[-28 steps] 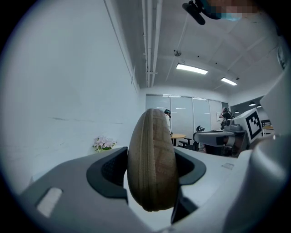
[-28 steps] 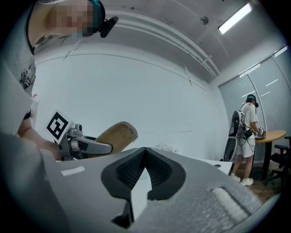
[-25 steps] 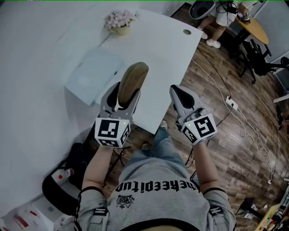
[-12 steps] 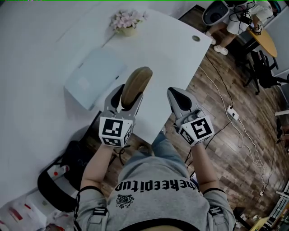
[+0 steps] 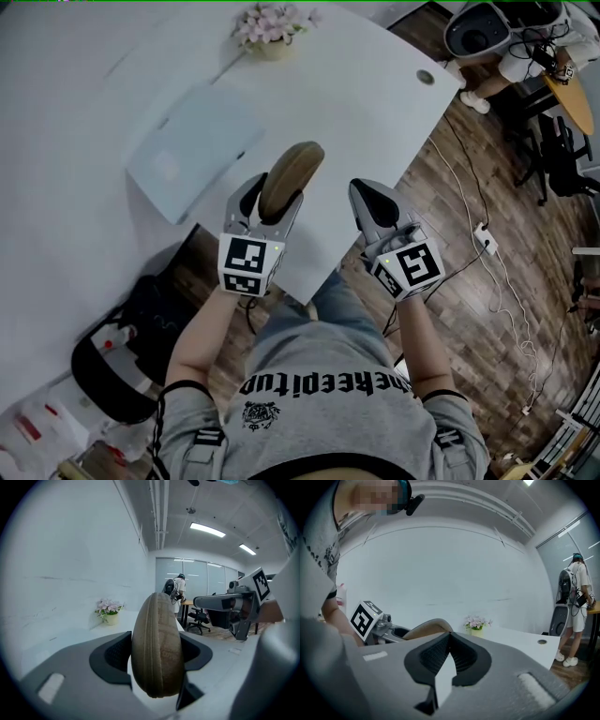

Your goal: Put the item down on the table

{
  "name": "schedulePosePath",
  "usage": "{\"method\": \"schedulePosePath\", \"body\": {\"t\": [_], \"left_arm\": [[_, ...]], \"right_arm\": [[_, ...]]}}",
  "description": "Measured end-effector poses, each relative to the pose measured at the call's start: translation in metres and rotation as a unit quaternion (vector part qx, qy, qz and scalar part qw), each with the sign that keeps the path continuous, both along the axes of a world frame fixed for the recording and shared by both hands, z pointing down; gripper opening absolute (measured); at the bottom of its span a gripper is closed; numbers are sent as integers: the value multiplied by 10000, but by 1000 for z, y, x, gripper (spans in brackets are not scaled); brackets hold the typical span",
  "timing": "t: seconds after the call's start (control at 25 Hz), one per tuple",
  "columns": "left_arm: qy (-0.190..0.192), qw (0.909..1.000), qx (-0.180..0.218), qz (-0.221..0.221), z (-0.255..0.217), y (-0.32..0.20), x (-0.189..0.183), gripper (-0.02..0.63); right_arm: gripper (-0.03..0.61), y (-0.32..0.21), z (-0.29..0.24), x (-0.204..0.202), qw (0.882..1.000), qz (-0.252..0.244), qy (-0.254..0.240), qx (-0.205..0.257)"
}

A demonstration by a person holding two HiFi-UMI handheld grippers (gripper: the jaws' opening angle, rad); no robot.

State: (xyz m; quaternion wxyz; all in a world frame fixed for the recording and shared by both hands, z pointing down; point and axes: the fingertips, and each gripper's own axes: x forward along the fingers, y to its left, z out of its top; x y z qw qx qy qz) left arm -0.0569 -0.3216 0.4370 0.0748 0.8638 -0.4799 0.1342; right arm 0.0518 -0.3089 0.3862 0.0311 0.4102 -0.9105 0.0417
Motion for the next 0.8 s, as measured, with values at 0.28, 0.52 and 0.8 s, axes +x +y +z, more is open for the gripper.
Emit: {"method": "schedulePosePath", "body": {"t": [0.28,0.52,0.8], "left_arm": [[-218,9992,-325,-58,32,-14,11,293],[-407,9973,-616,-69,61,-19,22,293],[-665,9936,-903,-123,88,-29,27,293]], "right_arm": [[1,-12,16,10,9998,-69,76,-182],[0,-14,28,22,9994,-69,206,-287],[0,-24,41,31,9988,-97,140,-468]]}}
